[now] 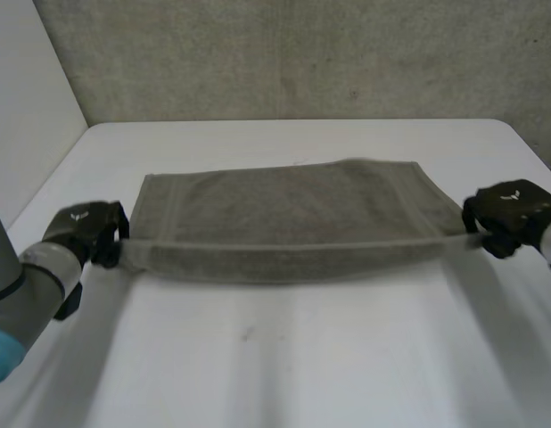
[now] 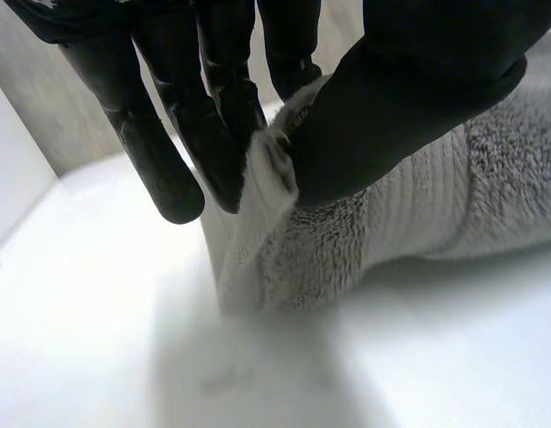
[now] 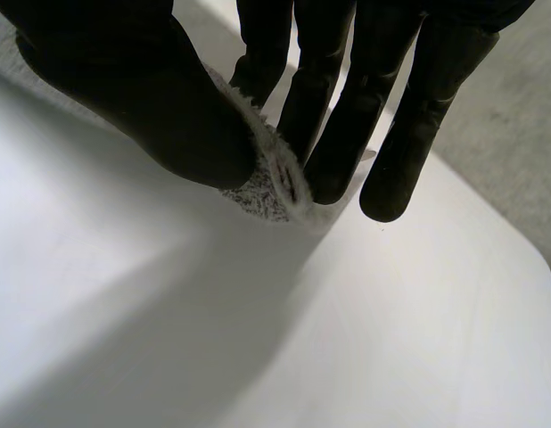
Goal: Fold the towel.
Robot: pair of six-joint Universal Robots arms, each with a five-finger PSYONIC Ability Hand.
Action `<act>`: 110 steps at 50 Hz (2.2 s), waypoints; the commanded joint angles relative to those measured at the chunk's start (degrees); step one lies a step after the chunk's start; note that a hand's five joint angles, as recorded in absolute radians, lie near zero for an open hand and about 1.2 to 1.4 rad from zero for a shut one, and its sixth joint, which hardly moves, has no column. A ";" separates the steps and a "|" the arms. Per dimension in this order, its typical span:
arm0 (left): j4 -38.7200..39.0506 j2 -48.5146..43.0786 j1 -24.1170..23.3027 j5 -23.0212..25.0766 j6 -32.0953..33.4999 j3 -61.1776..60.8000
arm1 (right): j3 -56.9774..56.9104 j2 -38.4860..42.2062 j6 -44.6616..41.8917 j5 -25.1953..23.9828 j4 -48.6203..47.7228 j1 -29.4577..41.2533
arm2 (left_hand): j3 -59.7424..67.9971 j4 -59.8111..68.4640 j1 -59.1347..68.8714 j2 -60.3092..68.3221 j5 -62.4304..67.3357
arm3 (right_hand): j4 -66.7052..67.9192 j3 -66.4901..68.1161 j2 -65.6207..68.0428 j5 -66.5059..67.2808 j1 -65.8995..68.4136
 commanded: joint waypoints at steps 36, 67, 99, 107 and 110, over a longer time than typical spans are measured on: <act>-1.80 -29.14 -3.00 1.20 6.82 41.03 | -27.56 25.73 -1.34 7.44 -16.88 7.80 | 10.30 10.26 11.40 10.22 10.75 | 10.30 10.49 10.65 10.87 0.51; 0.39 -22.84 -6.34 -0.04 5.41 31.48 | -18.27 20.12 2.35 11.04 -22.95 10.26 | -59.70 -59.74 -58.60 -59.78 -59.25 | -59.70 -59.51 -59.35 -59.13 -69.49; 17.27 -1.37 -5.19 -0.12 -1.18 -3.36 | 1.36 16.59 6.75 8.58 -24.18 3.58 | -59.70 -59.74 -58.60 -59.78 -59.25 | -22.94 -22.76 -22.60 -22.37 -32.73; 17.80 -1.45 -5.02 -0.12 -1.18 -3.54 | 0.22 18.52 6.31 8.49 -24.26 2.79 | -59.70 -59.74 -58.60 -59.78 -59.25 | -16.89 -16.70 -16.54 -16.32 -26.68; 17.80 -1.45 -5.11 -0.12 -1.18 -3.71 | -0.13 19.14 6.22 8.49 -24.97 2.70 | -59.70 -59.74 -58.60 -59.78 -59.25 | -5.95 -5.77 -5.61 -5.38 -15.75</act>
